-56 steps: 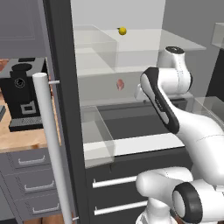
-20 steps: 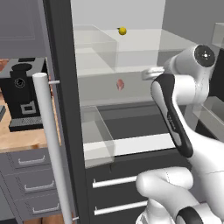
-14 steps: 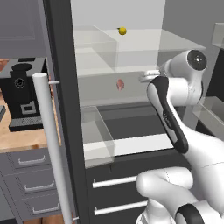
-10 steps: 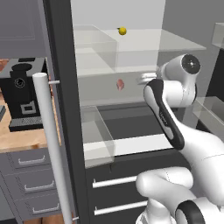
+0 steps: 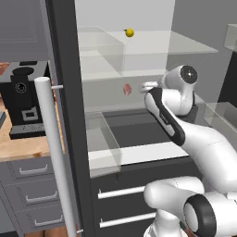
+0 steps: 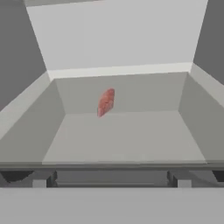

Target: Take the steak from the fridge and place it on the digital scale on the counter by the fridge. Wait a few seconds for a reading, then move it to the plate on the dining counter.

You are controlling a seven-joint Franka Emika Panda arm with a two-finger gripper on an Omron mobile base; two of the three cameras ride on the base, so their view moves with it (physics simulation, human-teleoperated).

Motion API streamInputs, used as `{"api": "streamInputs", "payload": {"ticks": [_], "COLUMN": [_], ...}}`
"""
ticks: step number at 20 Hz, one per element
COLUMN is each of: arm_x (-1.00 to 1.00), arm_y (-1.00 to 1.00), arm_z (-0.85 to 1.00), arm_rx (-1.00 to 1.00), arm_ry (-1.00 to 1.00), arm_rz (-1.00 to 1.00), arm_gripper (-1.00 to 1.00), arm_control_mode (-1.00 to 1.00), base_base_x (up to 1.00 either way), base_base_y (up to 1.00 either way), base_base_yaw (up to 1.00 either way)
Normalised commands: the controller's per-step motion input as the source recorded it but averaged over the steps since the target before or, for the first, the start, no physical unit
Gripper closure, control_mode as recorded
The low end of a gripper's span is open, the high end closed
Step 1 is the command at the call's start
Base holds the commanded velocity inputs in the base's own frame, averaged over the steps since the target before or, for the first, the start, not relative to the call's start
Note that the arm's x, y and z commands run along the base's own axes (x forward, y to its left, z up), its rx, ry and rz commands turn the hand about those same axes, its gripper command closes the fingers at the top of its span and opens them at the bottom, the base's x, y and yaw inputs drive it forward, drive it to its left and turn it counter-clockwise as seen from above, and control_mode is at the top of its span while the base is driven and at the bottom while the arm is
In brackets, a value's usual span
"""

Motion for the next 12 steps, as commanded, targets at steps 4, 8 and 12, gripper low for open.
{"api": "streamInputs", "payload": {"ticks": [4, 8, 12], "arm_x": [0.6, 0.63, 0.63], "arm_y": [0.07, 0.11, 0.14], "arm_z": [-0.26, -0.26, -0.26], "arm_rx": [0.03, 0.02, 0.01], "arm_ry": [0.13, 0.14, 0.15], "arm_rz": [0.0, 0.0, -0.01], "arm_gripper": [-1.0, -1.0, -1.0], "arm_control_mode": [-1.0, -1.0, -1.0], "base_base_x": [0.0, 0.0, 0.0], "base_base_y": [0.0, 0.0, 0.0], "base_base_yaw": [0.0, 0.0, 0.0]}}
